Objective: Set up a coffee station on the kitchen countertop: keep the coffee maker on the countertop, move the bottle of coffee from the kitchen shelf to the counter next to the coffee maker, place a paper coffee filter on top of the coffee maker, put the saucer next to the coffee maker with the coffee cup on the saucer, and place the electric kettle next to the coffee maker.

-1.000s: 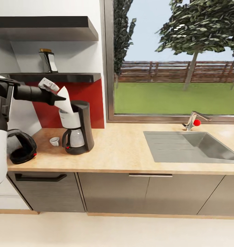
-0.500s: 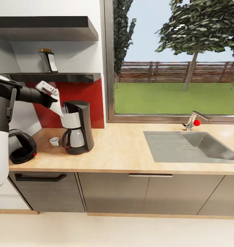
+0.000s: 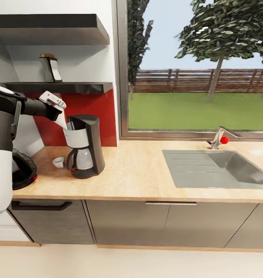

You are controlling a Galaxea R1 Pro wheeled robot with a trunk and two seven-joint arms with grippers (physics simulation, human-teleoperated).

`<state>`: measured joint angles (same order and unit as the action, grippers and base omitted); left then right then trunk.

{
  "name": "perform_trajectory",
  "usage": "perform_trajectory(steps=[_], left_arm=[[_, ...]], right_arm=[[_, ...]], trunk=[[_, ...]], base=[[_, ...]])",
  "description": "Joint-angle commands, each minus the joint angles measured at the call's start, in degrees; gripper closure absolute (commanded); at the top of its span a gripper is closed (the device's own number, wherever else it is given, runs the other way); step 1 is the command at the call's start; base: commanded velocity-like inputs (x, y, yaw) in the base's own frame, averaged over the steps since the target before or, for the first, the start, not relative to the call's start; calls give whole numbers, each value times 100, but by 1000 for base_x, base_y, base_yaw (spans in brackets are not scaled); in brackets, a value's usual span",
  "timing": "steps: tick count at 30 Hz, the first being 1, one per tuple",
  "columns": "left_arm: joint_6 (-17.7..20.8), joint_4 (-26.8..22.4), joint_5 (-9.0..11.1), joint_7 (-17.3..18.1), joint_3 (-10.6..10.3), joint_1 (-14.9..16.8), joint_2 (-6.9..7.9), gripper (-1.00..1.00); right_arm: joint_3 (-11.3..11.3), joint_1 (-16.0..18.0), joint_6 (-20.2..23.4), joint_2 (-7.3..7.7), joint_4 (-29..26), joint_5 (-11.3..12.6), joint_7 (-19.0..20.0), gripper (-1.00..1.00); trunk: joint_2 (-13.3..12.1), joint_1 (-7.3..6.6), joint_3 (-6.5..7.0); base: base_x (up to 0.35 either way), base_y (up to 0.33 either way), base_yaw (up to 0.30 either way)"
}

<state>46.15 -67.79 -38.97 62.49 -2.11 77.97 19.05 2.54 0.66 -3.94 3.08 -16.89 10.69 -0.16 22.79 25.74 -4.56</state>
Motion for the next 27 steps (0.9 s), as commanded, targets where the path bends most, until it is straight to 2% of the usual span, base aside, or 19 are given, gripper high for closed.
perform_trajectory(steps=[1, 7, 11, 12, 18, 19, 20, 22, 25, 27], left_arm=[[3, -6, -62, 47, -9, 0, 3, 100], [-63, -6, -71, 33, -9, -32, 2, 100], [-163, -6, -61, -158, -9, -35, 2, 100], [-186, -2, -40, -316, -7, -36, 2, 100], [-194, 3, -24, -384, -9, -52, 2, 100], [-194, 3, -24, -388, -9, -88, 0, 100], [-201, 3, -23, -502, -9, -289, -6, 100], [-202, 3, -23, -622, -6, -343, -15, 100], [-251, -51, -14, -626, -48, -354, 20, 100], [-287, -51, -14, -626, -48, -354, 20, 100]], right_arm=[[-2, 4, -19, -1, 2, 48, -2, -100], [-6, 4, -19, -1, 2, 47, -2, -100], [-6, 4, -19, -1, 2, 47, -2, -100], [-5, 4, -19, 0, 2, 48, -2, -100], [-4, 4, -19, 6, 2, 48, -2, -100], [-2, 4, -19, 7, 2, 48, -2, -100], [0, 4, -19, 8, 2, 52, -2, -100], [-3, 4, -19, 8, 2, 53, -3, -100], [-8, 4, -19, -78, 2, 38, -28, -100], [-8, 4, -19, -78, 2, 38, -28, -100]], trunk=[[13, 5, -13], [13, 5, -13], [13, 5, -13], [13, 5, -13], [13, 5, -13], [13, 5, -13], [13, 5, -13], [13, 5, -13], [13, 5, -13], [13, 5, -13]], base=[[96, 0, 0], [21, 0, 0], [21, 0, 0], [221, 0, 0], [231, 0, 0], [129, 0, 0], [114, 0, 0], [122, 0, 0], [0, 0, 0], [0, 0, 0]])
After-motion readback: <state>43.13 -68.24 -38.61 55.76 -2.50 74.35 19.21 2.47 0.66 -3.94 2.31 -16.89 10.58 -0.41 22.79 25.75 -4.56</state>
